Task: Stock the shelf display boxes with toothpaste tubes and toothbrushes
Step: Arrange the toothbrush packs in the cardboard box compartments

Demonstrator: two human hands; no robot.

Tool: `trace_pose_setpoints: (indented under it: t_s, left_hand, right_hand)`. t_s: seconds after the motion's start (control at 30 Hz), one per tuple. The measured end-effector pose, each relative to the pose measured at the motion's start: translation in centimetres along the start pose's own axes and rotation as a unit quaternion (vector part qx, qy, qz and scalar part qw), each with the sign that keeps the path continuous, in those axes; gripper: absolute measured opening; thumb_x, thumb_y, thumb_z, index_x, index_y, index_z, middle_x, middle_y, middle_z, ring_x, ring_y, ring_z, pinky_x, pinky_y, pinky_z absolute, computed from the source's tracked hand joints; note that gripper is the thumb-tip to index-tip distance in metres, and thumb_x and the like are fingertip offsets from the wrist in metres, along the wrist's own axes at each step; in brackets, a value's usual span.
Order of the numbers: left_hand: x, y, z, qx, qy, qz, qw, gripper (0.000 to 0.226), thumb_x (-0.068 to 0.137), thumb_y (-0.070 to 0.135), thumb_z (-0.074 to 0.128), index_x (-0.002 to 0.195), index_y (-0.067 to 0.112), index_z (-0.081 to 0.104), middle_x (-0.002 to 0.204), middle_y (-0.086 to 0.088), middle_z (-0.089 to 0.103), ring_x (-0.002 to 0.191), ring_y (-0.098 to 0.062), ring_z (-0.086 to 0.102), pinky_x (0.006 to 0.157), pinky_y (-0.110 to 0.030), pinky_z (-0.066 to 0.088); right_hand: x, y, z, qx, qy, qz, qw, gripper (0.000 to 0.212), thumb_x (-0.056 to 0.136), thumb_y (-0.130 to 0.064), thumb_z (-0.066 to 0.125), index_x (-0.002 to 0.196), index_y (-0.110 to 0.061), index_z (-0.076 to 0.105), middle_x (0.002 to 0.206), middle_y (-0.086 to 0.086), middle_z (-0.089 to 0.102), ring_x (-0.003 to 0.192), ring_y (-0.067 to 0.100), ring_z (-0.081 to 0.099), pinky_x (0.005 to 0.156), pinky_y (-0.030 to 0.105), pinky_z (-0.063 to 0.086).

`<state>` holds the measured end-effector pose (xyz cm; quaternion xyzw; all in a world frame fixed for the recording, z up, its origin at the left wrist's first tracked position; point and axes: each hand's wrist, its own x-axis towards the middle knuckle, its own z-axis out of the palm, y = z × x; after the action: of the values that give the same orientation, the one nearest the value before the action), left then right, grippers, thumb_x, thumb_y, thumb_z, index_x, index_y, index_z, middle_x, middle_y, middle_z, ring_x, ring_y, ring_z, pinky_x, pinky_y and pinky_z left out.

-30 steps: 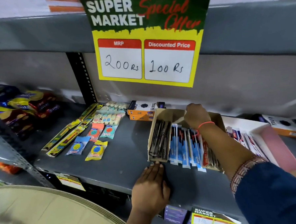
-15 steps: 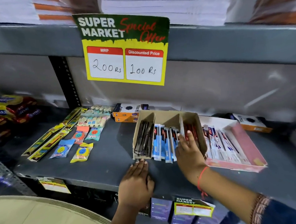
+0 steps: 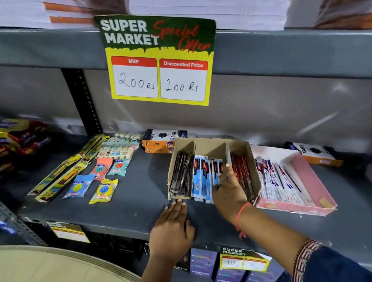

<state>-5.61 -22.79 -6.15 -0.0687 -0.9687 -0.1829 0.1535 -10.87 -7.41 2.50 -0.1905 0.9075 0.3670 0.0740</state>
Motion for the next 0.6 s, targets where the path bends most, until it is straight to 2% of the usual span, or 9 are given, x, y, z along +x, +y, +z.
trace_pose_setpoints:
  t_s: [0.17, 0.27, 0.4, 0.5, 0.6]
  left_hand:
    - [-0.1, 0.0, -0.1, -0.002, 0.005, 0.003, 1.0, 0.053, 0.073, 0.029, 0.038, 0.105, 0.002, 0.07, 0.108, -0.013, 0.069, 0.098, -0.024, 0.066, 0.089, -0.044, 0.045]
    - [0.0, 0.1, -0.2, 0.002, 0.005, 0.009, 1.0, 0.053, 0.072, 0.03, 0.038, 0.104, 0.002, 0.071, 0.107, -0.013, 0.069, 0.097, -0.024, 0.066, 0.088, -0.044, 0.046]
    - [0.0, 0.1, -0.2, -0.001, 0.007, 0.007, 1.0, 0.053, 0.072, 0.031, 0.039, 0.104, 0.002, 0.07, 0.106, -0.013, 0.069, 0.097, -0.024, 0.066, 0.089, -0.043, 0.045]
    - [0.0, 0.1, -0.2, -0.003, 0.006, 0.008, 1.0, 0.053, 0.072, 0.03, 0.039, 0.105, 0.002, 0.07, 0.106, -0.013, 0.069, 0.096, -0.025, 0.066, 0.088, -0.043, 0.046]
    - [0.0, 0.1, -0.3, -0.007, 0.009, 0.008, 1.0, 0.053, 0.072, 0.03, 0.039, 0.105, 0.002, 0.07, 0.107, -0.013, 0.069, 0.096, -0.024, 0.066, 0.088, -0.042, 0.047]
  right_hand:
    - [0.7, 0.6, 0.4, 0.083, -0.001, 0.021, 0.996, 0.058, 0.095, -0.02, 0.039, 0.148, -0.003, 0.024, 0.155, 0.022, 0.025, 0.147, 0.041, 0.0, 0.112, 0.06, -0.014]
    - [0.9, 1.0, -0.1, 0.082, -0.019, 0.005, 0.996, 0.062, 0.095, -0.027, 0.041, 0.149, -0.004, 0.021, 0.156, 0.019, 0.025, 0.148, 0.038, 0.0, 0.112, 0.061, -0.014]
    - [1.5, 1.1, -1.5, 0.038, -0.074, -0.04, 0.996, 0.054, 0.095, -0.039, 0.041, 0.143, -0.014, 0.04, 0.152, 0.01, 0.038, 0.147, 0.04, 0.009, 0.113, 0.061, -0.012]
    - [2.2, 1.2, -1.9, 0.051, -0.064, -0.039, 0.996, 0.043, 0.097, -0.029, 0.037, 0.136, -0.013, 0.049, 0.146, 0.008, 0.047, 0.146, 0.036, 0.018, 0.115, 0.062, -0.009]
    - [2.3, 1.6, -1.7, 0.092, -0.047, -0.023, 0.994, 0.038, 0.096, -0.022, 0.039, 0.13, -0.012, 0.054, 0.143, 0.008, 0.051, 0.146, 0.035, 0.018, 0.115, 0.063, -0.009]
